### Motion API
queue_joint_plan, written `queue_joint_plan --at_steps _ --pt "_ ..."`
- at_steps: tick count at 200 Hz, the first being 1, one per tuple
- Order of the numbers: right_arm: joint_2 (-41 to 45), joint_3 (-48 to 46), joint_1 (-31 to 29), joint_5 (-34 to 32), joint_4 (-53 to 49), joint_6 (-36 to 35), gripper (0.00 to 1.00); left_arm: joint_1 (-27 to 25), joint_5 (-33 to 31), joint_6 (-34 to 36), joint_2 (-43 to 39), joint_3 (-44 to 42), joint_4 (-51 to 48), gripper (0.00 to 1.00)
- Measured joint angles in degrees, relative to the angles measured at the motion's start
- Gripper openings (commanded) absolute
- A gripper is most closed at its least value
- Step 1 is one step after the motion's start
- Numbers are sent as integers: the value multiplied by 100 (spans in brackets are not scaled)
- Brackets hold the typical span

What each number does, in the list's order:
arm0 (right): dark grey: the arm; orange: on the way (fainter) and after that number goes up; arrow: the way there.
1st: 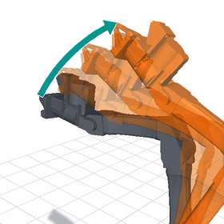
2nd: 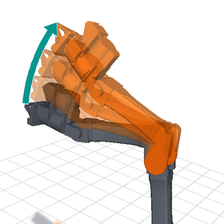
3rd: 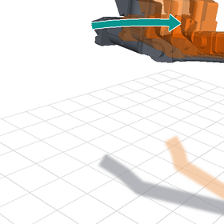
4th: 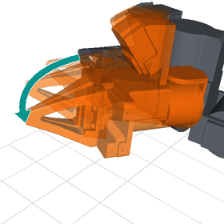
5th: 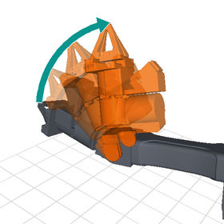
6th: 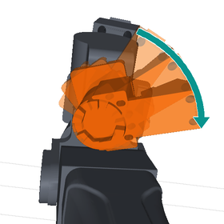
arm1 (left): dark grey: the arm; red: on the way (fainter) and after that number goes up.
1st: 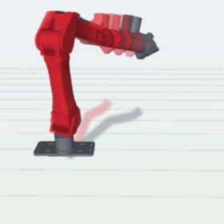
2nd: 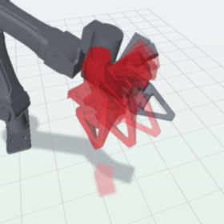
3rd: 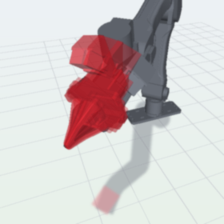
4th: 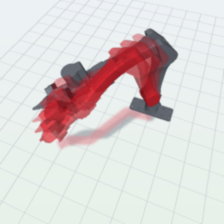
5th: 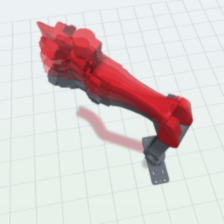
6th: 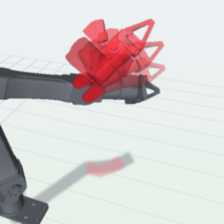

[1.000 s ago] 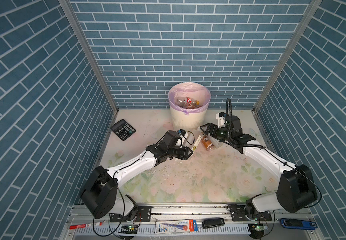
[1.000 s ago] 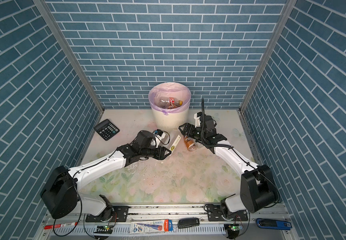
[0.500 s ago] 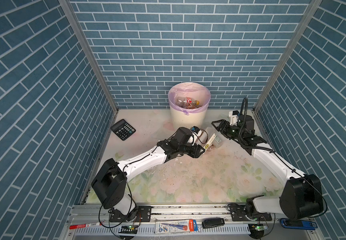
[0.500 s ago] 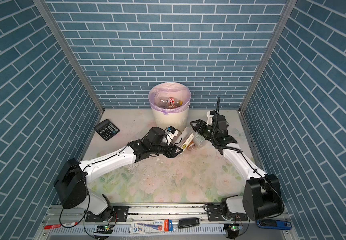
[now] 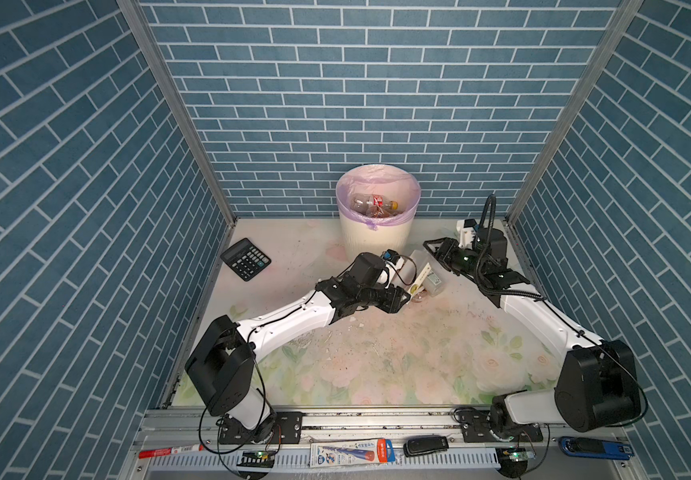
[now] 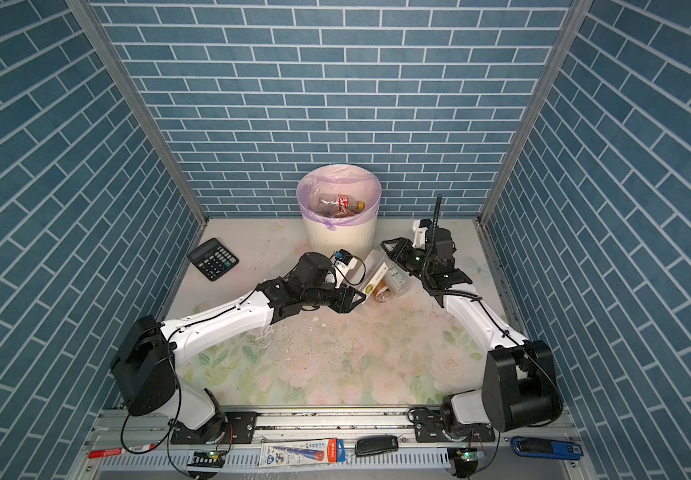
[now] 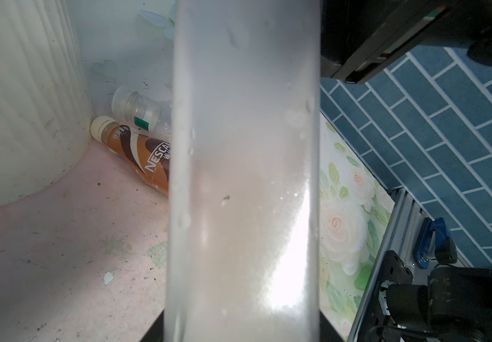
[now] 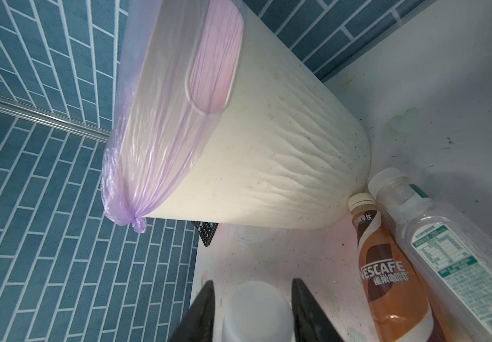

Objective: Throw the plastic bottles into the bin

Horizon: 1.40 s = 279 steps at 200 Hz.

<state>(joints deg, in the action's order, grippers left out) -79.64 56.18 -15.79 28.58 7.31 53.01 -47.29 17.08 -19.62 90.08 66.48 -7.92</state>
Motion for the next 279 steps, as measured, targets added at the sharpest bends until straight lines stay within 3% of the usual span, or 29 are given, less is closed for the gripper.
queue_joint_plan --at_steps 29,65,107,143,206,279 --pt "-22 0 0 20 50 83 32 -4 -37 11 50 52 7 55" --pt "-24 0 15 26 87 175 20 -7 -81 42 90 122 -17 69" --pt "-68 280 52 -28 -358 -20 11 -9 -363 144 83 492 -205 99" --pt "-334 1370 321 -85 -656 -151 8 184 -608 142 -109 793 -411 99" --pt "-1032 3797 1130 -243 -1095 -341 7 964 -780 127 -719 1414 -645 99" --pt "-1751 6015 2214 -1106 -1292 -299 5 1952 -614 33 -973 1596 -640 99"
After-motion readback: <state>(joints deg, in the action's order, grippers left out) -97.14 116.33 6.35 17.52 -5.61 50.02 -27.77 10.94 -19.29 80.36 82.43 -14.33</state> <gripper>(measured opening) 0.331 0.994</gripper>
